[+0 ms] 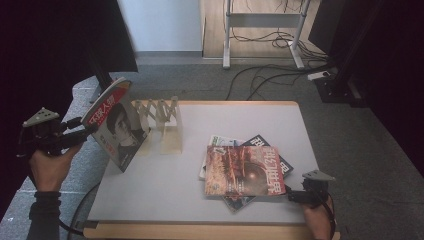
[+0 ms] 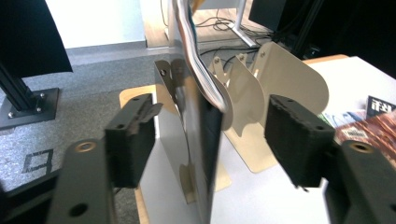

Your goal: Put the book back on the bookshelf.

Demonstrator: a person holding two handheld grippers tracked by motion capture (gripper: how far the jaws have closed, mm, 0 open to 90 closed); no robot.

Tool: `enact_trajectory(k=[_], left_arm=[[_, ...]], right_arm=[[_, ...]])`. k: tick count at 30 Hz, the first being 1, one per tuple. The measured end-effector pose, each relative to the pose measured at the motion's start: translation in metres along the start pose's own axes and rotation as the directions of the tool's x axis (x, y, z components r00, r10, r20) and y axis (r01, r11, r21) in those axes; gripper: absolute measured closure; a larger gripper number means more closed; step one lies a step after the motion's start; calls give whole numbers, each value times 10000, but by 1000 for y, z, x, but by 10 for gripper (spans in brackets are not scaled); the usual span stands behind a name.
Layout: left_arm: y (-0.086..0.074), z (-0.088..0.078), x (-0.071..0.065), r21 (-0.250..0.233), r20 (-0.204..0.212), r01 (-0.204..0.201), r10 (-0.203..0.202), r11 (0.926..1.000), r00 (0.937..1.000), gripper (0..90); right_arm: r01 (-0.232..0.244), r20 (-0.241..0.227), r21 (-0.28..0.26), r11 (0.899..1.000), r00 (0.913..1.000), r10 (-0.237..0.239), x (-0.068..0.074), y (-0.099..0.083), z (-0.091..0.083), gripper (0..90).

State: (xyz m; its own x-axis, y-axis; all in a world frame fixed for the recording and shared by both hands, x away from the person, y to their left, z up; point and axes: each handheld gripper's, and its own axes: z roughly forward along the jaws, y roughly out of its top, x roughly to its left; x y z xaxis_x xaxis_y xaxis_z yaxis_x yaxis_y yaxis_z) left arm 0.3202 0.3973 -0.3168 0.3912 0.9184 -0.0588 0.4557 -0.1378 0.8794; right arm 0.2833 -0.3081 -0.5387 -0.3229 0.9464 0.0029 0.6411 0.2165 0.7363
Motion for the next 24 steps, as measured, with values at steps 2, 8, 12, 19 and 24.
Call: enact_trajectory(k=[2,8,12,19,24], left_arm=[[-3,-3,-3,1,76,-53,53,10000,10000,282],[-14,-7,-10,74,608,-53,49,10000,9981,192],[-25,-6,-14,155,1279,13,-33,9999,9918,151],[-41,1,-31,208,1896,-422,375,9989,9811,143],[-45,9,-50,19,2113,-1202,1170,9928,9704,97]], right_arm=[[7,-3,15,10000,10000,-7,0,0,0,29],[-8,2,1,10000,10000,8,0,0,0,29],[2,2,15,10000,10000,-2,0,0,0,30],[-2,-6,33,10000,10000,2,0,0,0,30],[-14,-8,21,10000,10000,14,0,0,0,30]])
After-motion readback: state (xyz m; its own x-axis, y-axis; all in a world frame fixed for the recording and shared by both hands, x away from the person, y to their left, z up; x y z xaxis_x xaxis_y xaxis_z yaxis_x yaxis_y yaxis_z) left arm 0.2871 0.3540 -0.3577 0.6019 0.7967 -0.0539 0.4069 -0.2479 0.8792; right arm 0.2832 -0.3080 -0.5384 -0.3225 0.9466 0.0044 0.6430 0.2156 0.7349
